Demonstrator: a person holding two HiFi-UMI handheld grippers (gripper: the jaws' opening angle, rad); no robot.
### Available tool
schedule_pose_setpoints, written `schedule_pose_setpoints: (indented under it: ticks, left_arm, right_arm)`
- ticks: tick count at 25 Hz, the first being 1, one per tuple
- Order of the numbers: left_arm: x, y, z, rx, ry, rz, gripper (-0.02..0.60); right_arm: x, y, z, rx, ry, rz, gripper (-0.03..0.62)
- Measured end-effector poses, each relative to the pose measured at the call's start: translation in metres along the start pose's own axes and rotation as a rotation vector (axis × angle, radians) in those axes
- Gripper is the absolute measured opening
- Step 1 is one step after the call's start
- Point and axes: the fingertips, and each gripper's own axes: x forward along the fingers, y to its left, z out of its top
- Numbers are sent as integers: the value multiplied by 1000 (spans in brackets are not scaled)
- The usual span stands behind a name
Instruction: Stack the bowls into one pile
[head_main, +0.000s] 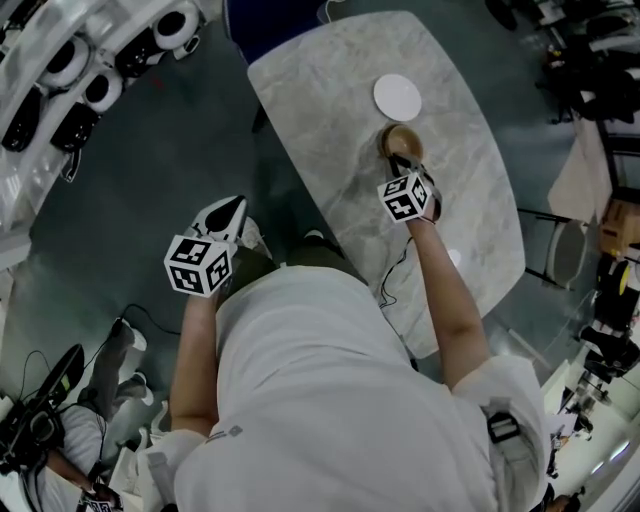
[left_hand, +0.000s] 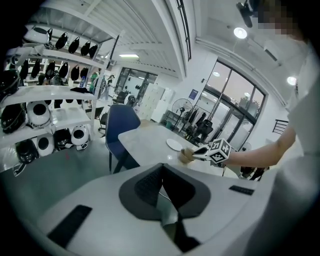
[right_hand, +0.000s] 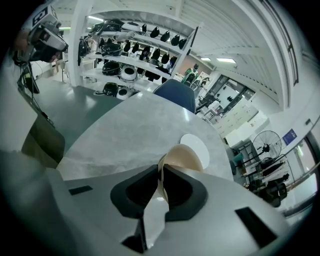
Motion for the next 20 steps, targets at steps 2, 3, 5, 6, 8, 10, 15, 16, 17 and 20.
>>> schedule_pose_setpoints:
  ticks: [2,3,5,6,8,10,15,16,17,20]
  left_arm:
    - [-2,2,-1,-6,-1,9,2]
    - [-3,3,-1,-9,-1,13,3]
    - [-5,5,-1,-14,-2,20,2]
    - [-5,5,-2,-17,-2,24,2]
    - [-6,5,-3,-20,-1,30,2]
    - [-7,3,-3,-22,0,35,2]
    - [-6,6,-4,-26,0,43,2]
    - [-6,6,-4,-27,1,45,2]
    - [-6,5,-4,-28,2,46,2]
    - [-4,2,-3,-29,4,48,2]
  right_arm:
    - [3,1,3,-5,0,8,44]
    - [4,1,4,-8,0,12,44]
    - [7,1,6,-10,2,17,44]
    - [8,1,6,-8,2,20,44]
    - [10,0,6,-3,2,25,44]
    - [11,-1,5,2,4,29,44]
    - [18,-1,4,5,16,42,44]
    - [19,0,3,5,20,46,44]
    - [20,-1,1,5,22,48,44]
    - [20,-5,-1,5,25,50,44]
